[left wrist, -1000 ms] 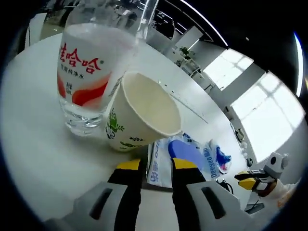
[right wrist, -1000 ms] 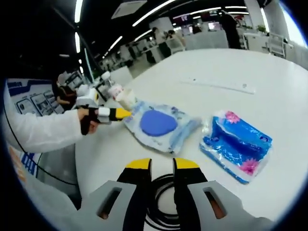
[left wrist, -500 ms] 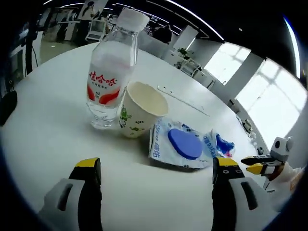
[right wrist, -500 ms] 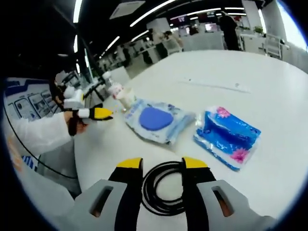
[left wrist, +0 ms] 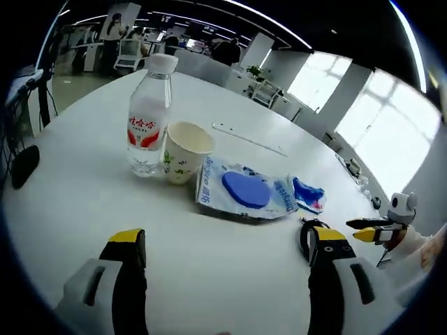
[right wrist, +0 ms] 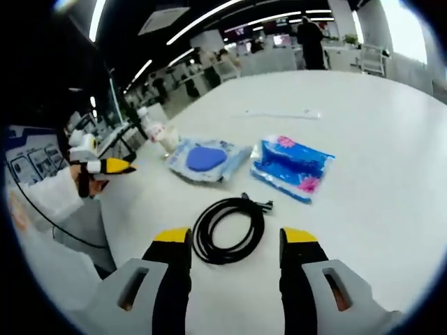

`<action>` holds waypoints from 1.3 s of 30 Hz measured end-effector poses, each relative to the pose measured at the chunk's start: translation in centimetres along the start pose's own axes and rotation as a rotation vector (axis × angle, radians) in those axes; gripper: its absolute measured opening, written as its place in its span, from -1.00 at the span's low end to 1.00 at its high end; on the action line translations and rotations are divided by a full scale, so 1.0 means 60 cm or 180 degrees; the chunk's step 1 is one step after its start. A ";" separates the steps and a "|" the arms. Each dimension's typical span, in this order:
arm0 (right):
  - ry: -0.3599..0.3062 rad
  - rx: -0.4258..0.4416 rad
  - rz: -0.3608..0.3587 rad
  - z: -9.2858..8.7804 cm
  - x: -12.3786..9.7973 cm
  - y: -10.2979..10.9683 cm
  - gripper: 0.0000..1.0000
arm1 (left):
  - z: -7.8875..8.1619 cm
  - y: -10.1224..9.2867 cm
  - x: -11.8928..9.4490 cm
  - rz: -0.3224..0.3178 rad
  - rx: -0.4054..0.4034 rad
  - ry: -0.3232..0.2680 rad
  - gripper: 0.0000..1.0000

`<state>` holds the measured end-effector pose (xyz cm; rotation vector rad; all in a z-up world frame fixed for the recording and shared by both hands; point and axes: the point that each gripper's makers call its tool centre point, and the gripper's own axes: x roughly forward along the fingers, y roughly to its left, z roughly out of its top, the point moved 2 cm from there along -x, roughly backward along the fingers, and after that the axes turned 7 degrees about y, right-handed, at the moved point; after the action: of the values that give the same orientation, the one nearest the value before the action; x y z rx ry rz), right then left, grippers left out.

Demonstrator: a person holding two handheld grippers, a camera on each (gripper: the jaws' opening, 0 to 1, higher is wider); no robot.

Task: Arrange the tabletop items into an orderly group along one side of the table until the central work area is clear of visible clutter.

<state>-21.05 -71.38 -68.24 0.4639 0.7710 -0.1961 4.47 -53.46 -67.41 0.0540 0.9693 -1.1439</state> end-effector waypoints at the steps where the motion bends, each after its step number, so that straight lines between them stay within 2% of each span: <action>1: -0.0009 0.0007 -0.0008 -0.001 -0.002 -0.001 -0.02 | -0.001 -0.003 -0.002 -0.0009 0.0017 -0.0002 1.00; 7: -0.0102 0.0081 -0.0025 -0.004 -0.014 0.004 -0.03 | 0.000 -0.017 -0.014 -0.0071 0.0002 -0.0087 1.00; 12: -0.0105 0.0073 -0.0013 -0.011 -0.019 0.005 -0.04 | -0.006 -0.029 -0.014 -0.0078 0.0043 -0.0065 1.00; 17: -0.0110 0.0076 -0.0040 -0.014 -0.023 0.000 -0.04 | 0.002 -0.050 -0.012 -0.0159 -0.0012 -0.0146 0.97; 20: -0.0116 0.0092 -0.0042 -0.014 -0.025 -0.002 -0.04 | 0.007 -0.060 -0.007 -0.0138 0.0015 -0.0200 0.95; 22: -0.0122 0.0103 -0.0047 -0.015 -0.026 -0.005 -0.04 | 0.007 -0.072 0.001 -0.0170 0.0064 -0.0198 0.94; 28: -0.0114 0.0142 -0.0059 -0.020 -0.031 -0.017 -0.05 | 0.001 -0.110 0.031 -0.0268 0.0238 -0.0030 0.90; 34: -0.0102 0.0211 -0.0097 -0.023 -0.037 -0.037 -0.05 | 0.016 -0.148 0.071 -0.0405 0.0317 0.0019 0.87; 39: -0.0096 0.0302 -0.0130 -0.029 -0.040 -0.045 -0.07 | 0.021 -0.185 0.106 -0.0477 0.0539 0.0125 0.86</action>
<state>-24.73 -72.93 -68.52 0.5340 0.7443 -0.2781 -2.97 -63.87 -66.23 0.1426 0.9208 -1.3661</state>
